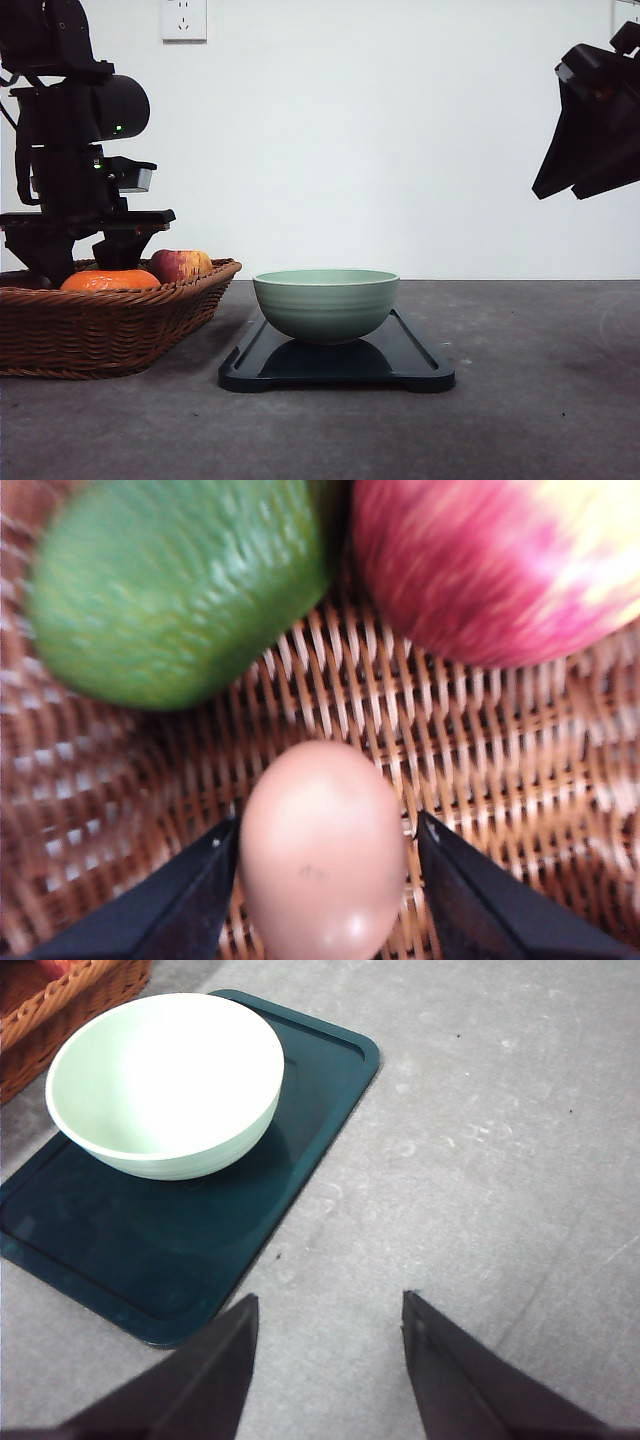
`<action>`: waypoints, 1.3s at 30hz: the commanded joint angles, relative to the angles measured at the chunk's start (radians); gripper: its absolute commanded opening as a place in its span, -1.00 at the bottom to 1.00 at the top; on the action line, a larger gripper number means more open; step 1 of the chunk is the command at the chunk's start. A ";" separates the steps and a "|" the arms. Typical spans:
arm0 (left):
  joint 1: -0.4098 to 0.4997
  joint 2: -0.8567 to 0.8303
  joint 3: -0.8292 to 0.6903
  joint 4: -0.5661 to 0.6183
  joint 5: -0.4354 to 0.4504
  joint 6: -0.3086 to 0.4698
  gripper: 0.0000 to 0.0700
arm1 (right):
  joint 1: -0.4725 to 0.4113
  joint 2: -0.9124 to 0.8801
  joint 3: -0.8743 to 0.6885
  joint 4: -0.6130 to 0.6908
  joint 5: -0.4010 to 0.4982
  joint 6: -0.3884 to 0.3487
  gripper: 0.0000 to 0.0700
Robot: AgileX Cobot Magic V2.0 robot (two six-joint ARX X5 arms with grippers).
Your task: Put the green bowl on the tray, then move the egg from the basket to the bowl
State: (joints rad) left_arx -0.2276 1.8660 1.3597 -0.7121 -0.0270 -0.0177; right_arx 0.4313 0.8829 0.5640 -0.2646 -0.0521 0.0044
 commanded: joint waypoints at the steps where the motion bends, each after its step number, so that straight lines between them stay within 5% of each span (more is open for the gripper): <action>1: -0.004 0.018 0.025 0.007 -0.003 0.006 0.02 | 0.005 0.004 0.000 0.010 0.001 -0.005 -0.21; 29: -0.004 0.007 0.032 -0.012 -0.003 0.003 -0.28 | 0.005 0.004 0.000 0.009 0.002 -0.005 -0.21; 39: -0.016 -0.179 0.038 -0.070 0.002 0.003 -0.28 | 0.005 0.004 0.000 0.010 0.002 -0.005 -0.21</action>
State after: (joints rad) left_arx -0.2371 1.6875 1.3723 -0.7826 -0.0265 -0.0185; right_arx 0.4313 0.8829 0.5640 -0.2646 -0.0519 0.0043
